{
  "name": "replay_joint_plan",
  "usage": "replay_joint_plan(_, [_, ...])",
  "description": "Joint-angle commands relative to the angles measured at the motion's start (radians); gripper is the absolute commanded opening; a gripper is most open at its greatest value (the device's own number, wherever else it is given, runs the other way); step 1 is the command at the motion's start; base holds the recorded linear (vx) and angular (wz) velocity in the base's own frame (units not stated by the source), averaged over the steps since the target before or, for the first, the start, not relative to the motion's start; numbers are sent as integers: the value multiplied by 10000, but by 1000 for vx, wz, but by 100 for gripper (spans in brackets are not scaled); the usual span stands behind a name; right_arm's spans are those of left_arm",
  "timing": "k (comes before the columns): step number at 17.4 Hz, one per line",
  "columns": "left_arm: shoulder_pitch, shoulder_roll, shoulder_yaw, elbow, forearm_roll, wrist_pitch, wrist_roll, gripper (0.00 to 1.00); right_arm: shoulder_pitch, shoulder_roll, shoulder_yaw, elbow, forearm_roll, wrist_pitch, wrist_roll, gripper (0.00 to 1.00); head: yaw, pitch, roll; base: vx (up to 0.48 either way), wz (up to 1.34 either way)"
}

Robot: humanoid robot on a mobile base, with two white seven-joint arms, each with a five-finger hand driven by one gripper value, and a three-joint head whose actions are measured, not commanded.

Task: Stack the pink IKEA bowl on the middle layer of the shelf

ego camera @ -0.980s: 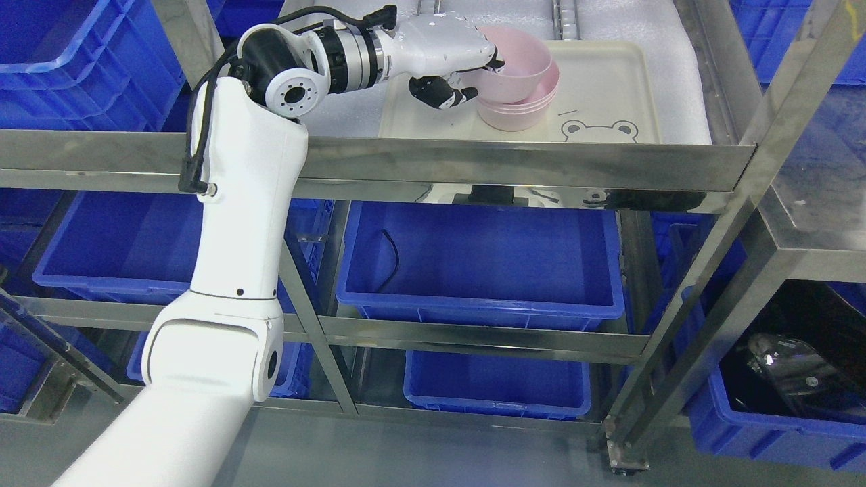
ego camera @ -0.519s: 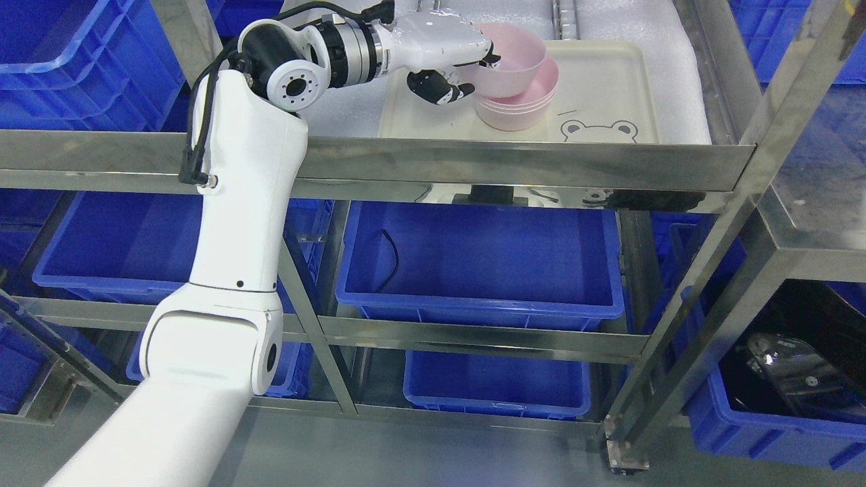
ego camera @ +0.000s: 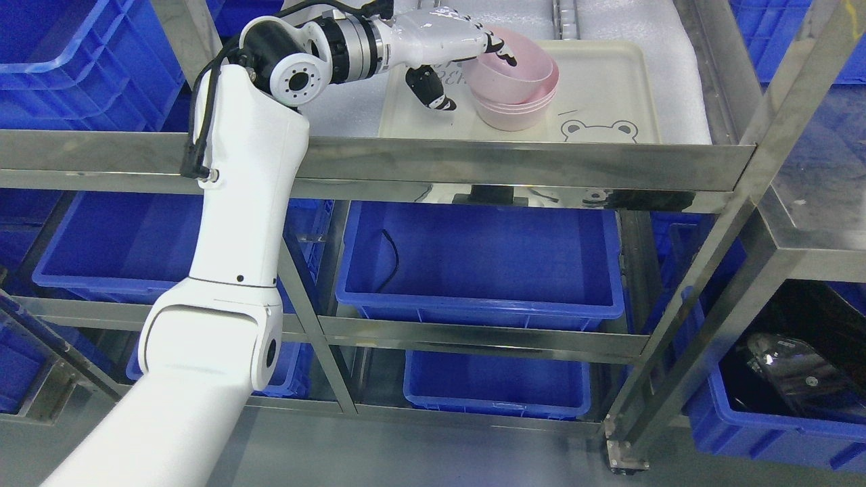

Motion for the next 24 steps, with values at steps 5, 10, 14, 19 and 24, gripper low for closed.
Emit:
replay_joint_plan(5, [-100, 175, 922, -645, 1788, 217, -27, 95, 230, -175, 0, -175, 0, 7, -2, 100, 0, 0, 0, 0, 0])
replay_joint_plan(10, [-39, 175, 774, -827, 5915, 586, -104, 97, 230, -175, 0, -175, 0, 7, -2, 100, 0, 0, 0, 0, 0])
replay_joint_plan(14, [1078, 175, -1093, -1731, 8596, 878, 338, 98, 230, -175, 0, -175, 0, 7, -2, 100, 0, 0, 0, 0, 0])
replay_joint_plan(19, [2583, 175, -4715, -2928, 8615, 710, 1399, 98, 230, -175, 0, -175, 0, 7, -2, 100, 0, 0, 0, 0, 0])
replay_joint_plan(24, [4453, 175, -5549, -3053, 8110, -530, 711, 98, 230, -175, 0, -175, 0, 7, -2, 100, 0, -1, 0, 0, 0])
